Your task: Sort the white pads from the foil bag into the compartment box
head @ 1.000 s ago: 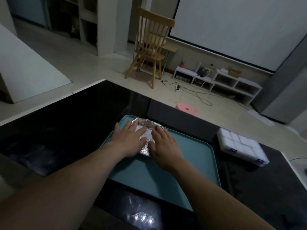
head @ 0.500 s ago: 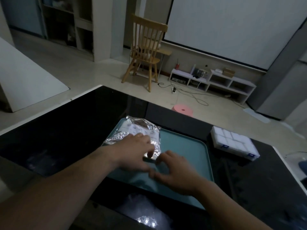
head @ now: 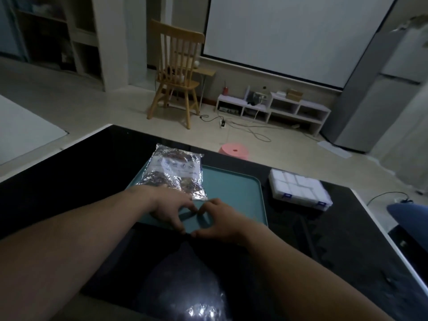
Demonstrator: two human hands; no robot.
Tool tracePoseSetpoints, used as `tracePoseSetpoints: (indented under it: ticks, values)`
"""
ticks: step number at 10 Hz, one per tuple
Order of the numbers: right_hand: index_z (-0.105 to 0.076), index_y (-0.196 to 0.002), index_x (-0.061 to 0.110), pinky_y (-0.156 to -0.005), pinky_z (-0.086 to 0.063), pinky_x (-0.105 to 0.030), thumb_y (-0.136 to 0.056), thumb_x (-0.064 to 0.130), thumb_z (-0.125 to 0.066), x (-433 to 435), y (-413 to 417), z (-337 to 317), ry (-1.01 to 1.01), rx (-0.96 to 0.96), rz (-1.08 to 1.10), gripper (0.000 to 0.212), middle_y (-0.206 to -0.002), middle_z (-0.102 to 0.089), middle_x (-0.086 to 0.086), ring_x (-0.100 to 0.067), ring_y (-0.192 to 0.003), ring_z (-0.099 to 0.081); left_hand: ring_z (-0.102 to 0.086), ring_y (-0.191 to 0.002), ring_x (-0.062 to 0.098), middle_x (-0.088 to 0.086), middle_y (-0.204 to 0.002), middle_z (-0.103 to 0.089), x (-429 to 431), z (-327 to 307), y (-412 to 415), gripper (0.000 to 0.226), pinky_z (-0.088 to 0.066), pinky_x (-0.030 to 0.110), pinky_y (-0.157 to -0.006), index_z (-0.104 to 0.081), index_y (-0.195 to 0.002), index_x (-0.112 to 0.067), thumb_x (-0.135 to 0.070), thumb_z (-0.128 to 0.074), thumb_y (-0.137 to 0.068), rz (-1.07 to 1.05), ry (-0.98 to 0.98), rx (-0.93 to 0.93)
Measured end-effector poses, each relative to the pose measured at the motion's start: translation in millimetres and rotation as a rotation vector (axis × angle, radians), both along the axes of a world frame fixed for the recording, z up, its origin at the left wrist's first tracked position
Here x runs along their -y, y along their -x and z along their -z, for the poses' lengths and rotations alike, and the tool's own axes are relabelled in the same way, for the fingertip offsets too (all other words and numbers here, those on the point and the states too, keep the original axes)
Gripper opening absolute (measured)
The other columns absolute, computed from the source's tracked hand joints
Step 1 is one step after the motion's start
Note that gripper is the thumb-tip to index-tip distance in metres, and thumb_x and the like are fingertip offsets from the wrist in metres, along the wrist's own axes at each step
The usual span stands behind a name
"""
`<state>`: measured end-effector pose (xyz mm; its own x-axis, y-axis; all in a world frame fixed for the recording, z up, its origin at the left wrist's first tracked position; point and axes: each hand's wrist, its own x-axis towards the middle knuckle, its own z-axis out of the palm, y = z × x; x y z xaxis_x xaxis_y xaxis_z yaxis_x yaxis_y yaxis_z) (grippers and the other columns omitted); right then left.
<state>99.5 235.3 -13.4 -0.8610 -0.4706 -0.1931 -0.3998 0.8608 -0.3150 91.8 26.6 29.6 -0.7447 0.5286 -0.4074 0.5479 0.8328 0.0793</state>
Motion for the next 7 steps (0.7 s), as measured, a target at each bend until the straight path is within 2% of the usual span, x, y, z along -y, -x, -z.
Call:
tracePoseSetpoints:
  ticks: [2, 3, 4, 5, 6, 7]
  values:
    - [-0.057, -0.136, 0.028, -0.108, -0.046, -0.041, -0.081, 0.063, -0.078, -6.0, 69.0, -5.4, -0.03, 0.027, 0.074, 0.069, -0.143, -0.048, -0.007, -0.028, -0.128, -0.054, -0.042, -0.141, 0.021, -0.001, -0.157, -0.042, -11.7, 10.1, 82.4, 0.079, -0.034, 0.041, -0.115, -0.044, -0.151, -0.034, -0.051, -0.076, -0.081, -0.027, -0.023, -0.005]
    - [-0.057, -0.137, 0.028, -0.105, -0.047, -0.042, -0.081, 0.064, -0.078, -8.0, 92.7, -8.1, -0.051, 0.036, 0.09, 0.07, -0.139, -0.05, -0.006, -0.029, -0.126, -0.056, -0.044, -0.138, 0.02, -0.002, -0.155, -0.043, -16.3, 10.7, 106.1, 0.079, -0.036, 0.036, -0.113, -0.045, -0.151, -0.031, -0.048, -0.077, -0.081, -0.038, -0.031, -0.005]
    - [-0.057, -0.138, 0.028, -0.104, -0.047, -0.042, -0.081, 0.064, -0.078, -10.9, 111.0, -9.7, -0.056, 0.028, 0.095, 0.071, -0.138, -0.05, -0.006, -0.029, -0.124, -0.056, -0.049, -0.131, 0.019, -0.003, -0.149, -0.048, -18.8, 12.5, 123.8, 0.08, -0.041, 0.037, -0.11, -0.046, -0.148, -0.035, -0.052, -0.076, -0.076, -0.038, -0.039, -0.002]
    - [-0.057, -0.138, 0.026, -0.099, -0.046, -0.04, -0.083, 0.062, -0.078, -9.7, 115.0, -9.5, -0.039, 0.03, 0.103, 0.068, -0.138, -0.051, -0.007, -0.029, -0.124, -0.056, -0.048, -0.128, 0.019, -0.005, -0.14, -0.05, -17.7, 16.1, 132.3, 0.084, -0.043, 0.041, -0.106, -0.048, -0.144, -0.037, -0.066, -0.068, -0.067, -0.011, 0.008, -0.052]
    - [-0.059, -0.135, 0.022, -0.095, -0.045, -0.039, -0.086, 0.06, -0.077, -9.9, 110.2, -7.6, -0.009, 0.017, 0.112, 0.065, -0.137, -0.054, -0.009, -0.03, -0.124, -0.058, -0.036, -0.141, 0.021, -0.003, -0.151, -0.037, -19.0, 20.7, 124.1, 0.105, -0.037, 0.045, -0.114, -0.044, -0.147, -0.04, -0.082, -0.047, -0.051, -0.009, 0.057, -0.104]
    - [-0.054, -0.143, 0.021, -0.105, -0.048, -0.041, -0.088, 0.059, -0.073, -16.1, 95.5, -3.6, 0.138, -0.042, 0.197, 0.07, -0.143, -0.054, -0.008, -0.029, -0.128, -0.057, -0.031, -0.146, 0.022, -0.002, -0.158, -0.028, -22.6, 28.2, 101.9, 0.115, -0.031, 0.04, -0.118, -0.036, -0.155, -0.037, -0.078, -0.036, -0.047, -0.058, -0.052, -0.231]
